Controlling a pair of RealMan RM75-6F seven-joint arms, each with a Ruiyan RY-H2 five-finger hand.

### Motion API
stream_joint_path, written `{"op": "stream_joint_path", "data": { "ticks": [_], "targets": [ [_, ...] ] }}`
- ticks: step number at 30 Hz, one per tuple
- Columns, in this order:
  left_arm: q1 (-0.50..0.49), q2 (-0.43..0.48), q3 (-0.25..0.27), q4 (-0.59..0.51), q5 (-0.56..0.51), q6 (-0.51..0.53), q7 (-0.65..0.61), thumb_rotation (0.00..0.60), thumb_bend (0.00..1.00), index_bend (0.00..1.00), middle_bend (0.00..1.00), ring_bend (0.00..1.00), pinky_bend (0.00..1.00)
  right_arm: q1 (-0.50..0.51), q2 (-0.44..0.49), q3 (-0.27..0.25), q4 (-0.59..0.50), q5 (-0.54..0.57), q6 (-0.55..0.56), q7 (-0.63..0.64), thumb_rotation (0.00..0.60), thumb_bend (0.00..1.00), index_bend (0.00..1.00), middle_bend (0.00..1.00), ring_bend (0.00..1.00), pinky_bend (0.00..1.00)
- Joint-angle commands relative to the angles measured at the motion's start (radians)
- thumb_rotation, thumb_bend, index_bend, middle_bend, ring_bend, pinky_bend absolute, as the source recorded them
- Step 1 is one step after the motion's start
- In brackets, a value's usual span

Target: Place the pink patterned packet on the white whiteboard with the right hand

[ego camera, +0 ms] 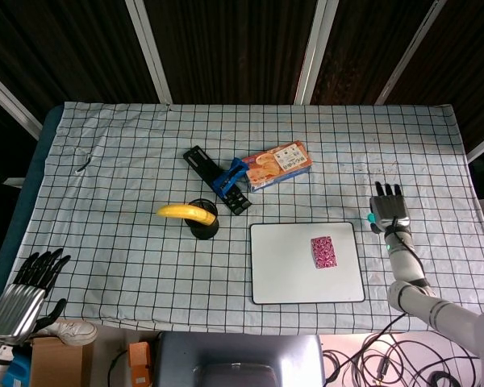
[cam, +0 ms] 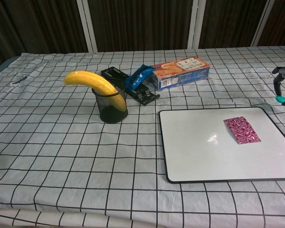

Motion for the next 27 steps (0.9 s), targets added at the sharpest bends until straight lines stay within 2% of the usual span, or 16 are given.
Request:
{"op": "stream_joint_path", "data": {
  "ticks": [1, 5, 12, 17, 24, 27],
  "targets": [
    [0.000, 0.000, 0.001, 0.002, 0.003, 0.002, -0.002, 0.600, 0.40, 0.00, 0.00, 0.00, 0.06, -0.014, 0.066, 0.014, -0.151, -0.078, 0.049, 0.050, 0.600, 0.27, 0.48, 0.00, 0.00, 0.00],
    [0.005, 0.003, -0.001, 0.006, 0.001, 0.012, -0.014, 0.600, 0.40, 0.00, 0.00, 0.00, 0.06, -0.028, 0.113, 0.005, -0.290, -0.150, 0.048, 0.100, 0.600, 0.27, 0.47, 0.00, 0.00, 0.00],
    [0.007, 0.006, 0.000, 0.008, 0.002, 0.017, -0.024, 0.600, 0.40, 0.00, 0.00, 0.00, 0.06, -0.037, 0.115, -0.050, -0.396, -0.264, 0.098, 0.071, 0.600, 0.27, 0.46, 0.00, 0.00, 0.00],
    [0.011, 0.009, 0.000, 0.008, 0.003, 0.024, -0.031, 0.600, 0.40, 0.00, 0.00, 0.00, 0.06, -0.038, 0.089, -0.075, -0.409, -0.289, 0.124, 0.035, 0.600, 0.27, 0.45, 0.00, 0.00, 0.00],
    [0.014, 0.012, -0.001, 0.009, 0.000, 0.029, -0.040, 0.600, 0.40, 0.00, 0.00, 0.00, 0.06, -0.035, 0.066, -0.084, -0.401, -0.293, 0.121, 0.029, 0.600, 0.27, 0.44, 0.00, 0.00, 0.00],
    [0.014, 0.013, -0.002, 0.010, 0.001, 0.030, -0.041, 0.600, 0.40, 0.00, 0.00, 0.00, 0.06, -0.033, 0.060, -0.087, -0.399, -0.291, 0.116, 0.028, 0.600, 0.27, 0.34, 0.00, 0.00, 0.00]
  ]
}}
